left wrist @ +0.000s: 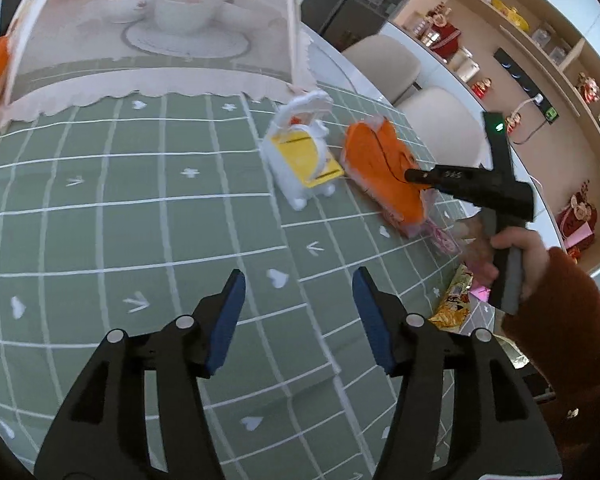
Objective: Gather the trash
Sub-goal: 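Grasp the orange plastic bag with the right gripper while the left gripper grasps the yellow snack wrapper, then carry the orange bag and yellow wrapper over the bin, then open the right gripper to drop the orange bag while the left gripper drops the wrapper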
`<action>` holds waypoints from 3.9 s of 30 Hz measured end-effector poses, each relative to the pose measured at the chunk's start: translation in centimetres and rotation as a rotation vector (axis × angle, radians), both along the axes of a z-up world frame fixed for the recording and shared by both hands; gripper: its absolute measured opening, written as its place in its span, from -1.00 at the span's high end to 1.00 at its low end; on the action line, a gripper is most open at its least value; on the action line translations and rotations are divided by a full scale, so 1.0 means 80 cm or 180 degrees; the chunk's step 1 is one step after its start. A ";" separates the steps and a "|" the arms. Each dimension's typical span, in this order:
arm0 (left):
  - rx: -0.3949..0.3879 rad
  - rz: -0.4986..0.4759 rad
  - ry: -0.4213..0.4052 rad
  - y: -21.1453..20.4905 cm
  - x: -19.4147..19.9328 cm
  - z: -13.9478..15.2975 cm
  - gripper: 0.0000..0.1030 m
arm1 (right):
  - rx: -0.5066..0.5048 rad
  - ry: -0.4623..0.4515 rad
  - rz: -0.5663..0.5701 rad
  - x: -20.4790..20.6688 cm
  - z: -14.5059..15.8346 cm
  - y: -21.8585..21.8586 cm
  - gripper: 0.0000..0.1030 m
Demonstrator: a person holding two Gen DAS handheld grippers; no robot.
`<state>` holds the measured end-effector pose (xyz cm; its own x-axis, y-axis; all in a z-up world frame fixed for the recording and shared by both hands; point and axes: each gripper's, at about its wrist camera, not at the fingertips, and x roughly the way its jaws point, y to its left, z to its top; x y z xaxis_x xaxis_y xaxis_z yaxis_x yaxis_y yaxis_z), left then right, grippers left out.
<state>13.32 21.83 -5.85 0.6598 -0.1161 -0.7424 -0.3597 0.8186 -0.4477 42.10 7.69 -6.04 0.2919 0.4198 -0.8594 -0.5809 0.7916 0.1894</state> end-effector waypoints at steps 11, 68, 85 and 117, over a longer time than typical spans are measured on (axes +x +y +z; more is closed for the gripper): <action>0.0324 -0.1159 -0.0168 -0.117 0.064 0.019 -0.03 | 0.0335 -0.0837 -0.0364 -0.035 0.162 -0.106 0.73; 0.0136 -0.2209 -0.0861 -0.408 0.287 0.157 0.47 | 0.0011 -0.1241 -0.2426 -0.119 0.169 -0.582 0.73; 0.0027 -0.2534 -0.0701 -0.480 0.312 0.132 0.47 | -0.0258 -0.0648 -0.2504 -0.082 0.048 -0.619 0.73; -0.0017 -0.2916 -0.0284 -0.551 0.319 0.073 0.42 | 0.0099 -0.0920 -0.2505 -0.127 0.071 -0.635 0.24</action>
<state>38.81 -22.22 -0.02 0.3631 -0.6248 -0.6912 0.4643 0.7645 -0.4472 31.91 -43.11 -0.37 0.7166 0.0235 -0.6971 0.1100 0.9831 0.1462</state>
